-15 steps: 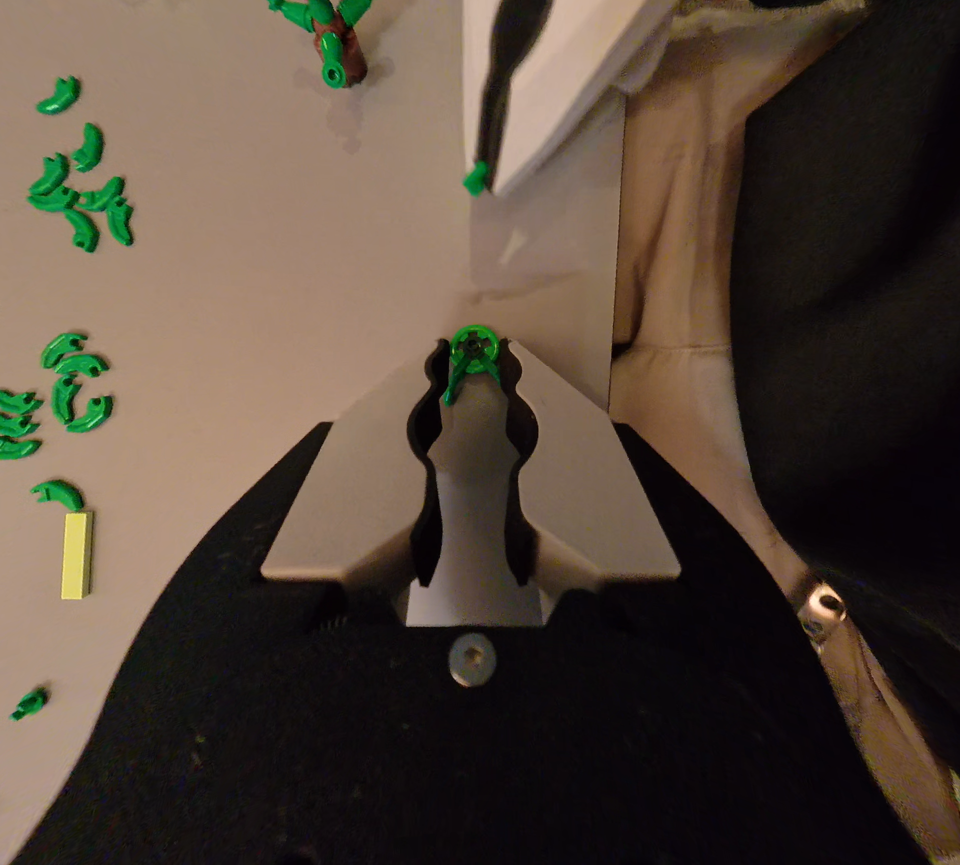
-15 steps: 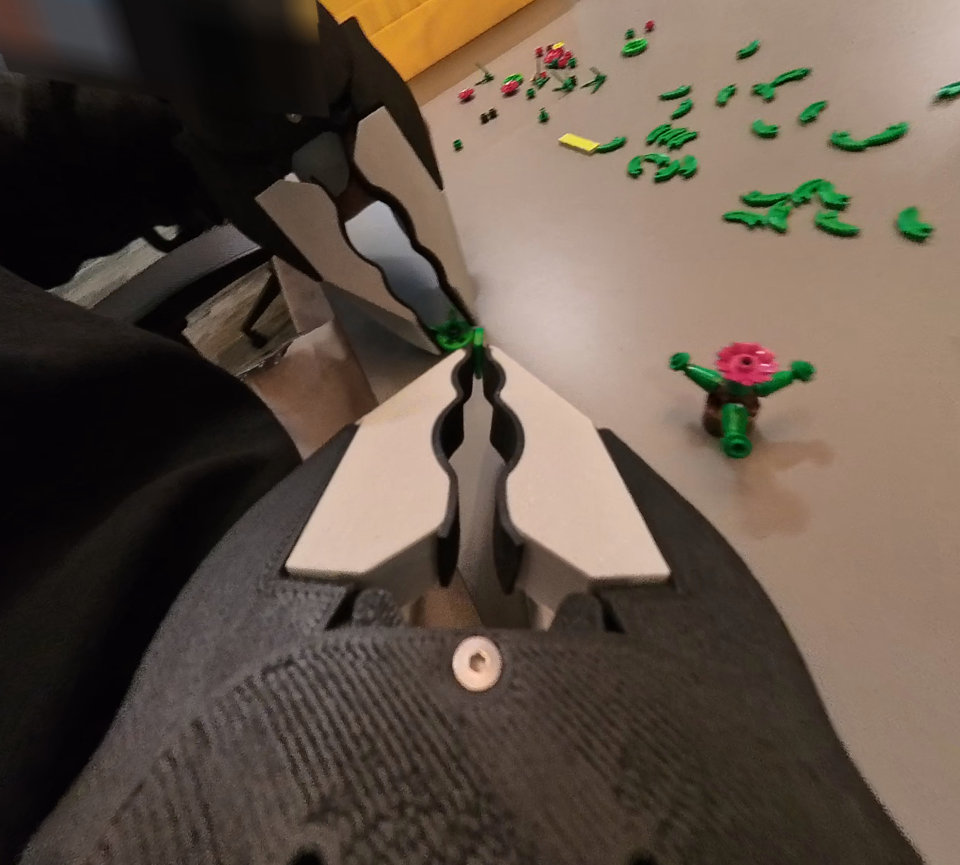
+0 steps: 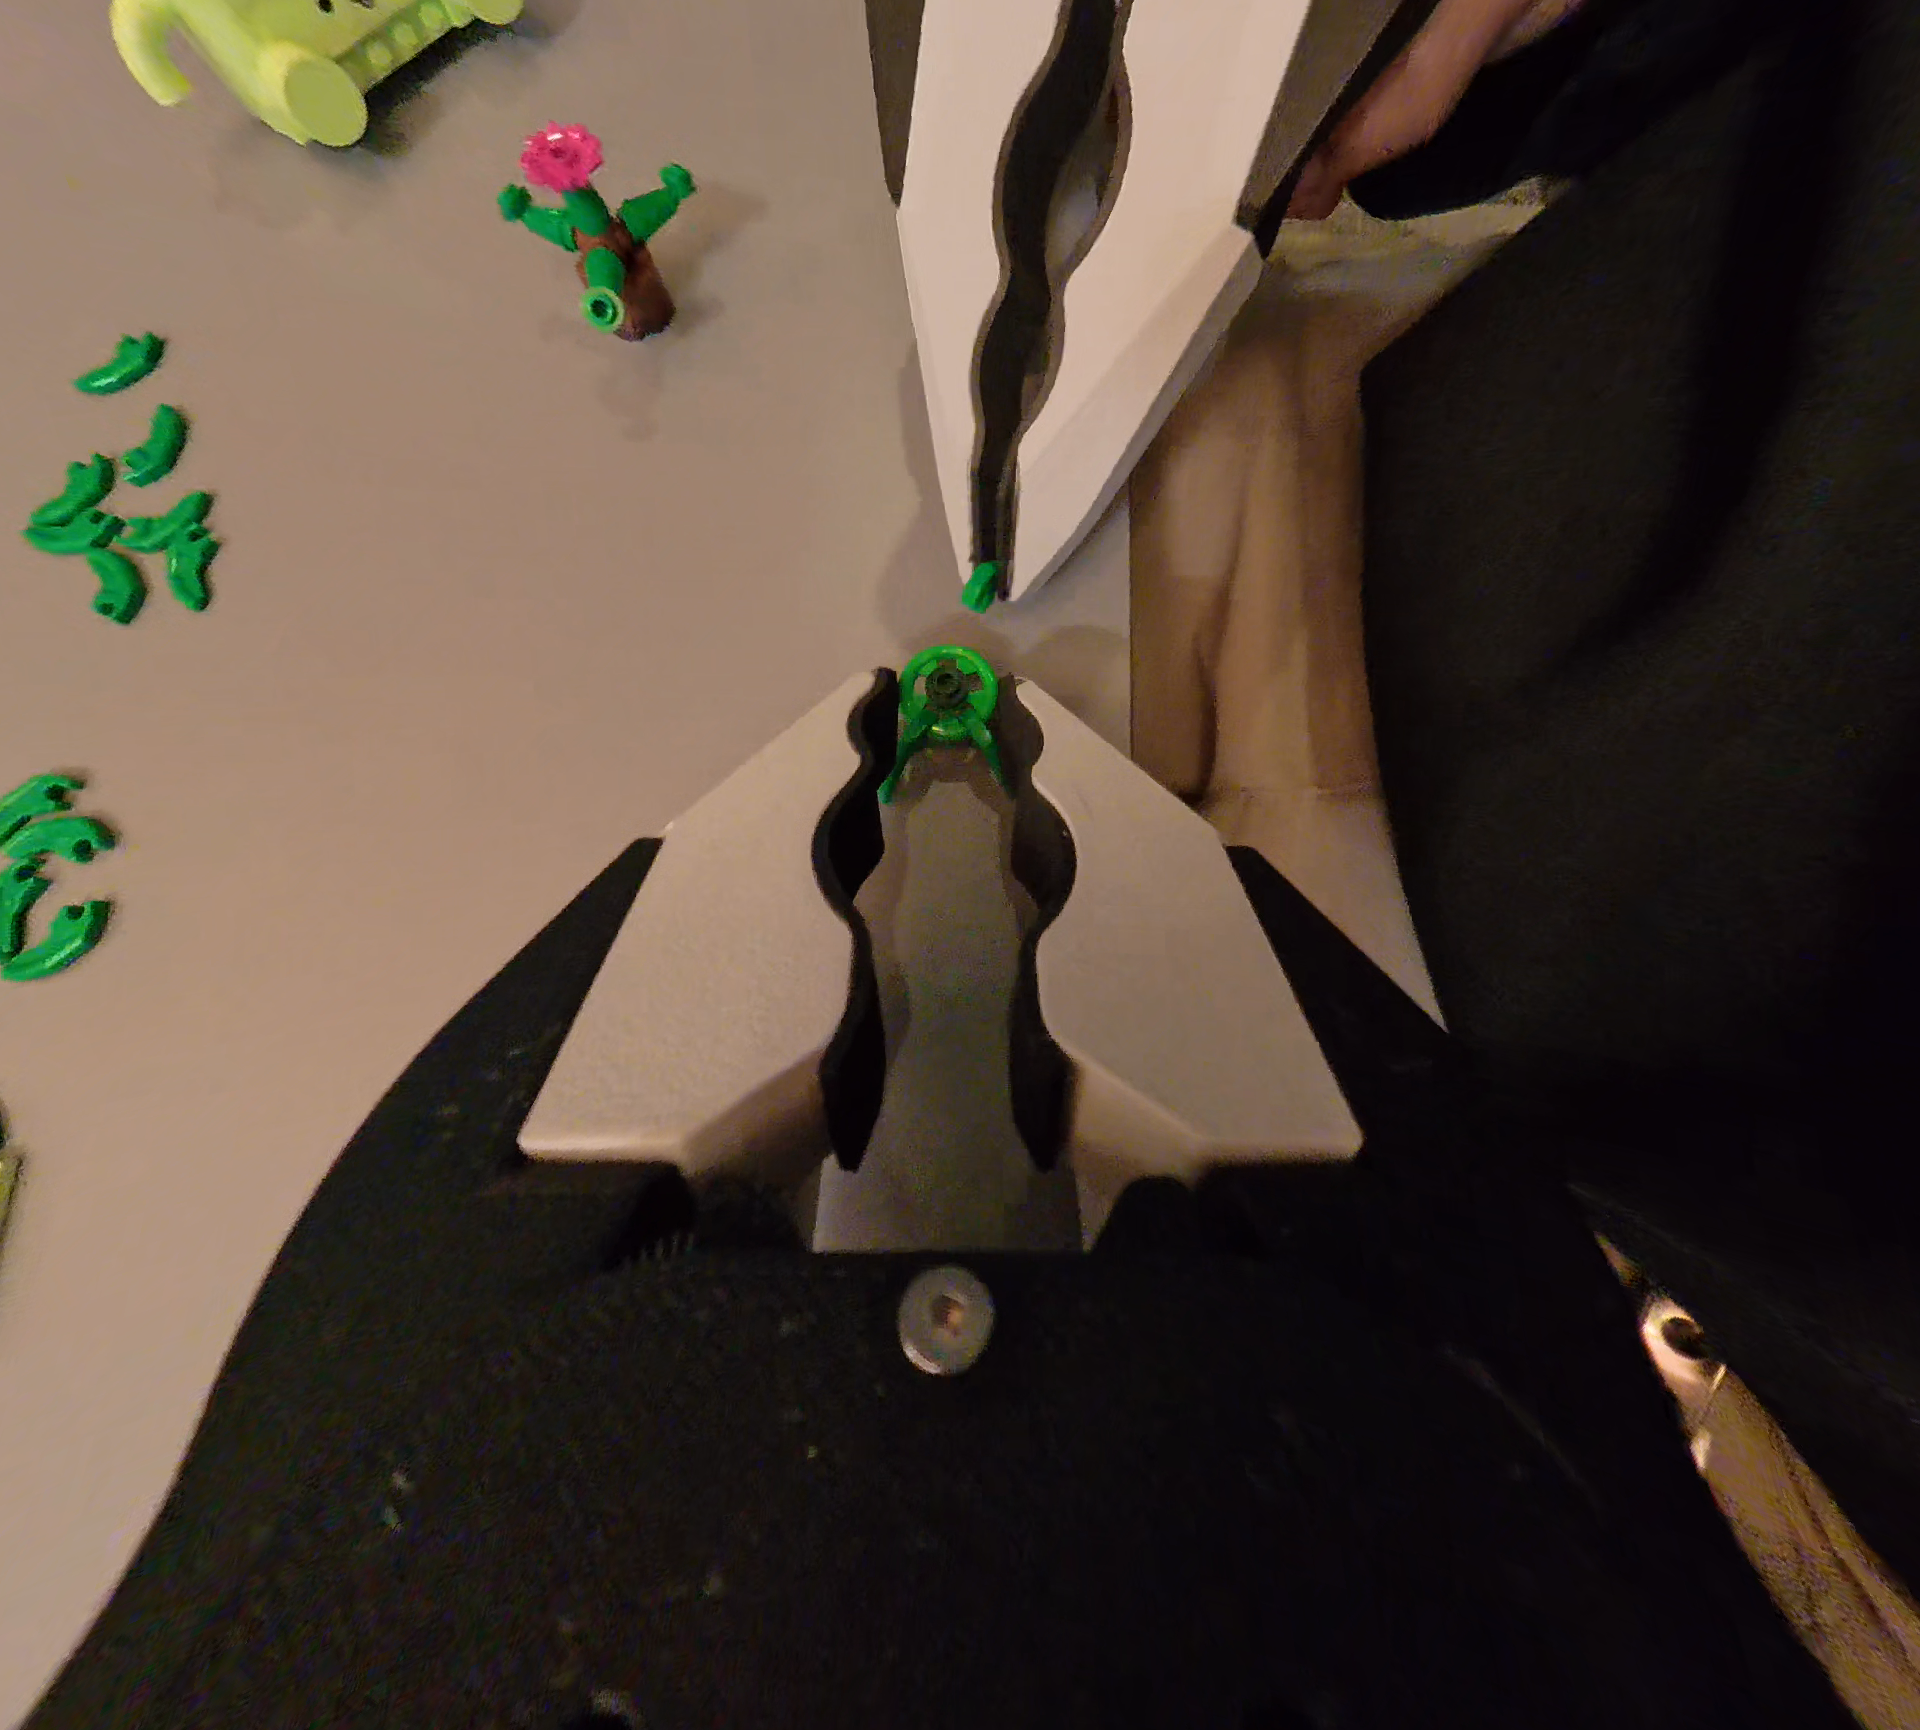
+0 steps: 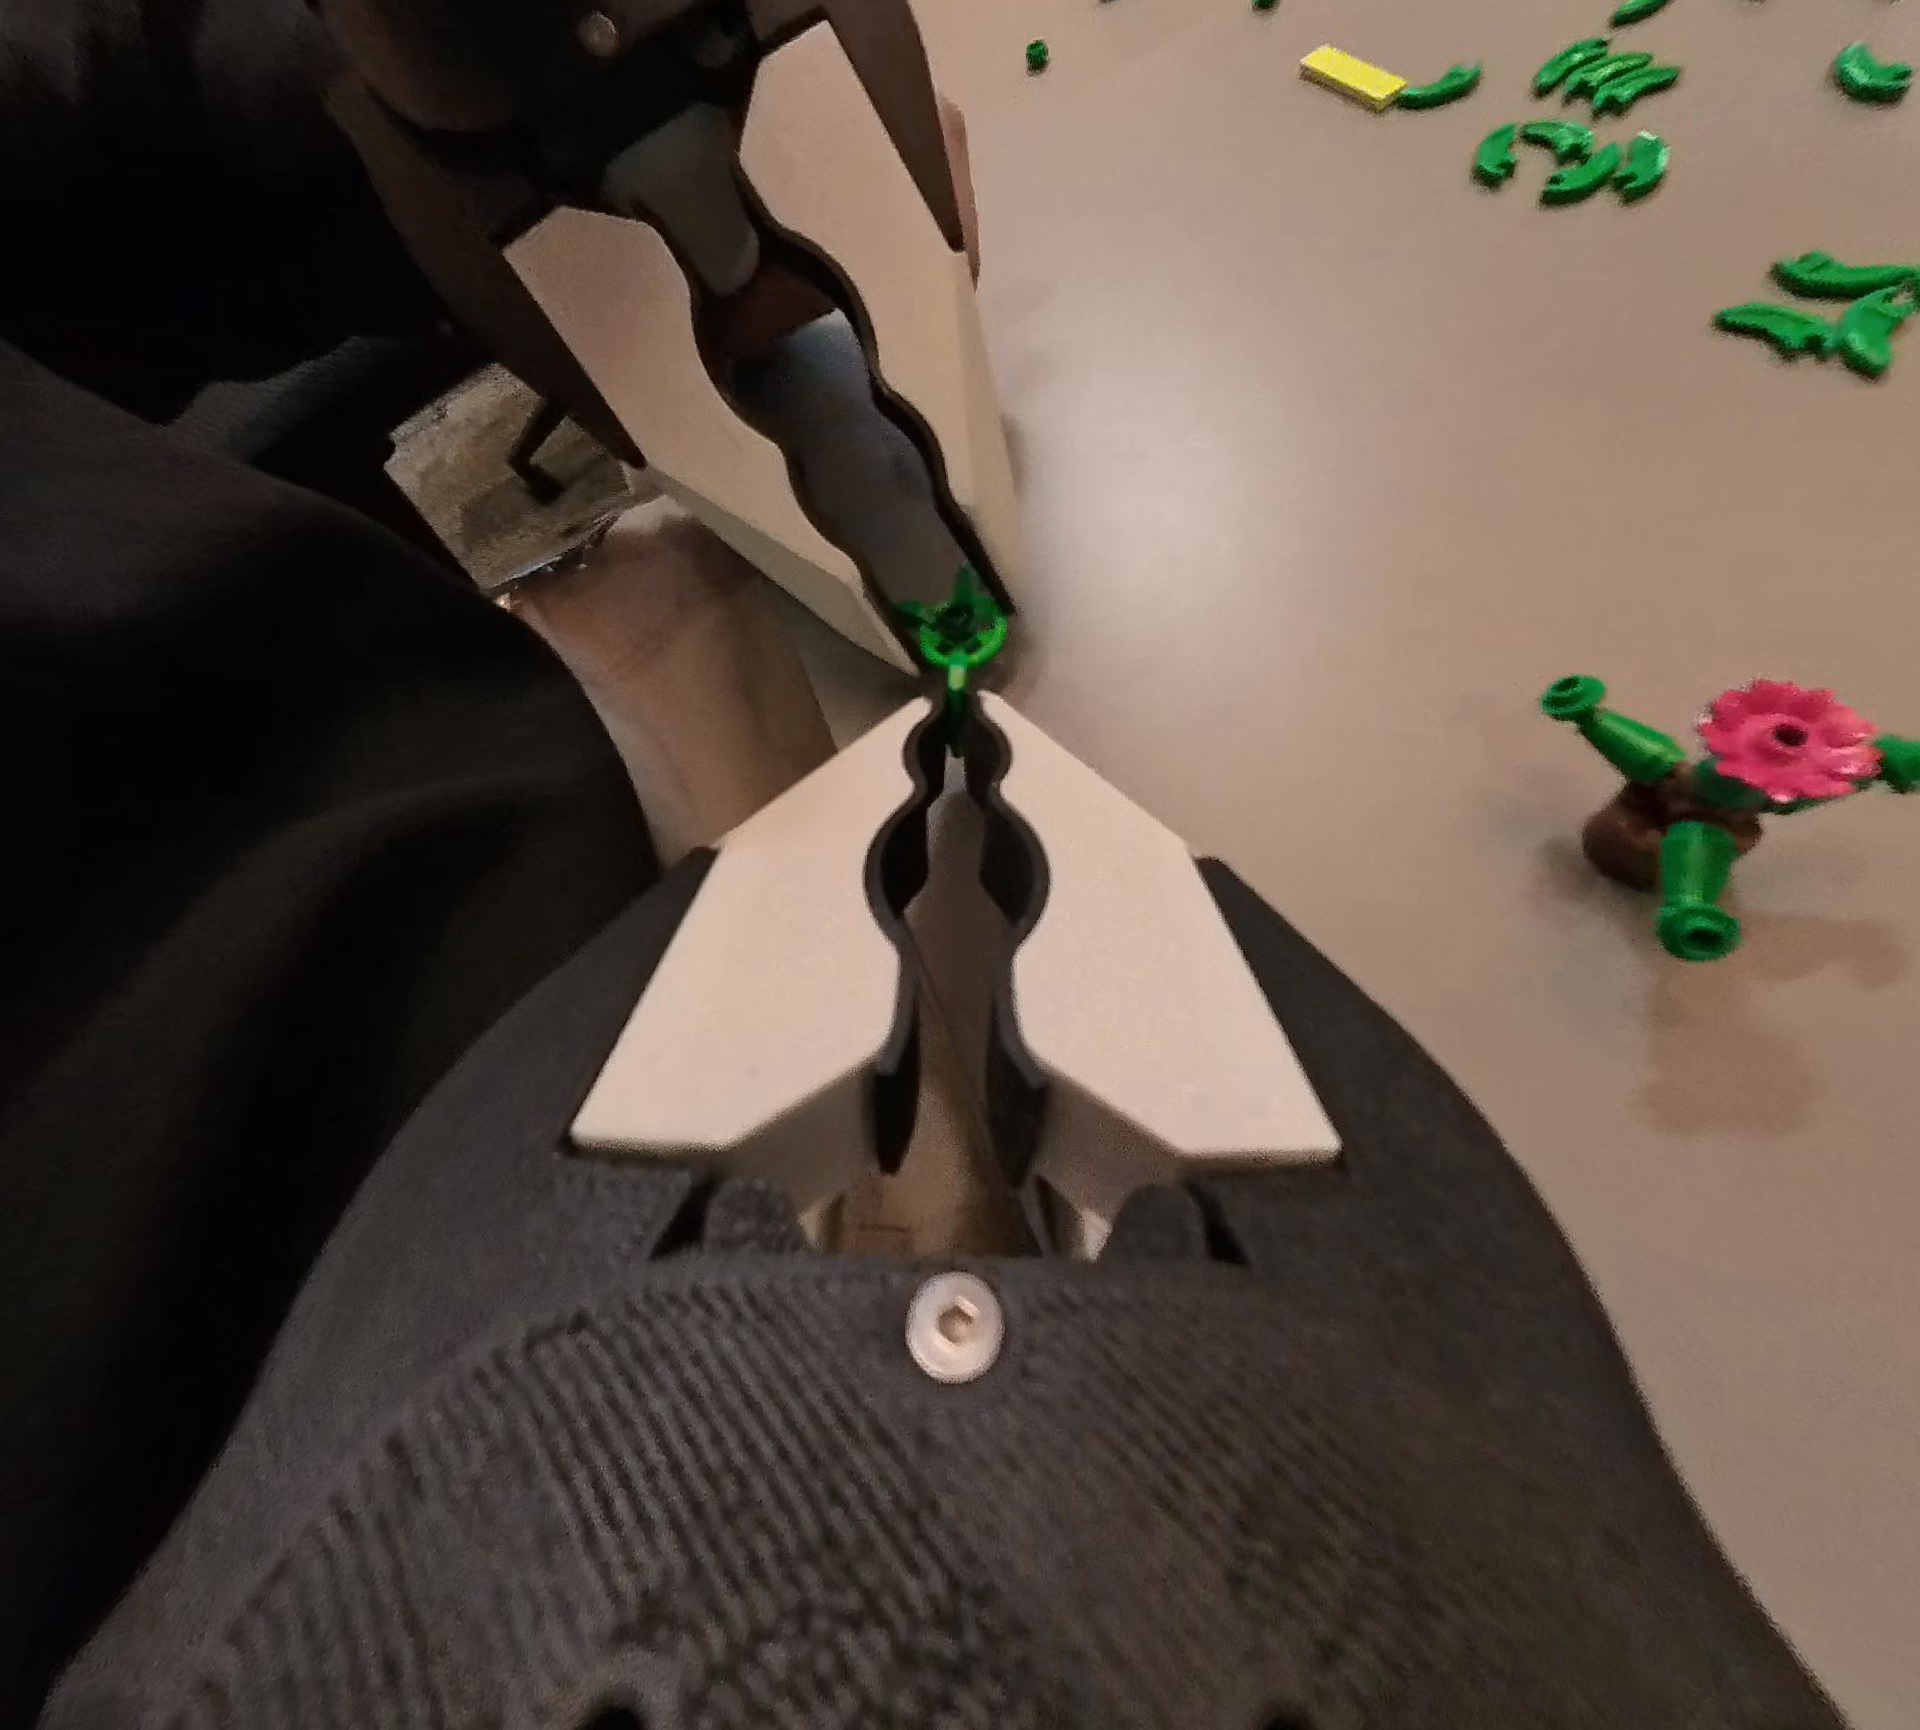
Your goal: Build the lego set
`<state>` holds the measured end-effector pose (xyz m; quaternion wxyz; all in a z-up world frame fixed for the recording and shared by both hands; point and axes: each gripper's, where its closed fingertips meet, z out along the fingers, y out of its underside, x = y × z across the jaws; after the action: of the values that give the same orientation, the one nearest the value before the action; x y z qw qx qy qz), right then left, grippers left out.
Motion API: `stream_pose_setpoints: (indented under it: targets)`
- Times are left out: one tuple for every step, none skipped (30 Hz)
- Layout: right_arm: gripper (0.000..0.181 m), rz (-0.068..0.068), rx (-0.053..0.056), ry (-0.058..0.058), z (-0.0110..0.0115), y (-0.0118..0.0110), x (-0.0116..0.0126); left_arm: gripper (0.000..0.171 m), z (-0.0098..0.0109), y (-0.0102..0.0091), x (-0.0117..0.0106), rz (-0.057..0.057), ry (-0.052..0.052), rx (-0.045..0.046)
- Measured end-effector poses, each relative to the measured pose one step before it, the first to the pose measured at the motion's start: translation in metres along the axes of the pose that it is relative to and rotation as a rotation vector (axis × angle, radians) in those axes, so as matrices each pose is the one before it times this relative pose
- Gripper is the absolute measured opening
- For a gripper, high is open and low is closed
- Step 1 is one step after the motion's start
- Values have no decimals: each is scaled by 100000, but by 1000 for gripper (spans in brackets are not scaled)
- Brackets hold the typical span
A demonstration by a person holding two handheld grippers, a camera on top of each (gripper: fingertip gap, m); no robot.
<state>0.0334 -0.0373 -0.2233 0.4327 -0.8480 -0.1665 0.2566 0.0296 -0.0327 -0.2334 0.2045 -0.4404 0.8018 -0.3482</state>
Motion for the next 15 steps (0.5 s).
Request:
stream_pose_setpoints:
  targets:
    - [1,394,97,-1114,84,8,-240,18,36,-33,99,731,464,-26]
    - [1,475,-279,-1043,98,18,-215,18,49,22,46,71,506,-332]
    - [1,420,-567,-308,76,25,-82,18,40,25,39,-254,634,-262]
    - [1,323,-1015,282,58,62,19,19,-8,-10,18,-271,471,58]
    - [1,178,-1378,397,63,83,33,19,-49,-100,-105,-362,-462,670]
    - [1,251,-1694,609,74,110,34,18,-100,-145,-213,-782,-1106,1142]
    - [1,194,-1498,1055,74,78,91,19,-121,-124,-227,-1173,-926,1115]
    - [1,-50,-874,1205,79,31,85,19,-105,-106,-225,-1381,-708,1011]
    - [1,-106,-428,1312,80,-20,93,19,-98,-91,-130,-1025,-280,864]
    - [1,-234,221,1138,70,-71,72,19,-41,-53,-79,-481,-217,427]
    - [1,-115,767,463,79,-101,5,19,6,16,-64,-139,-495,-97]
    - [1,558,765,402,66,-111,38,19,34,37,-74,85,-697,-332]
    - [1,445,446,512,10,-65,87,19,3,-2,-98,-54,-793,-6]
    - [1,301,545,581,-19,-61,94,19,-1,-3,-114,-417,-640,51]
    - [1,508,705,496,-27,-49,77,18,-1,6,-51,-392,-148,-52]
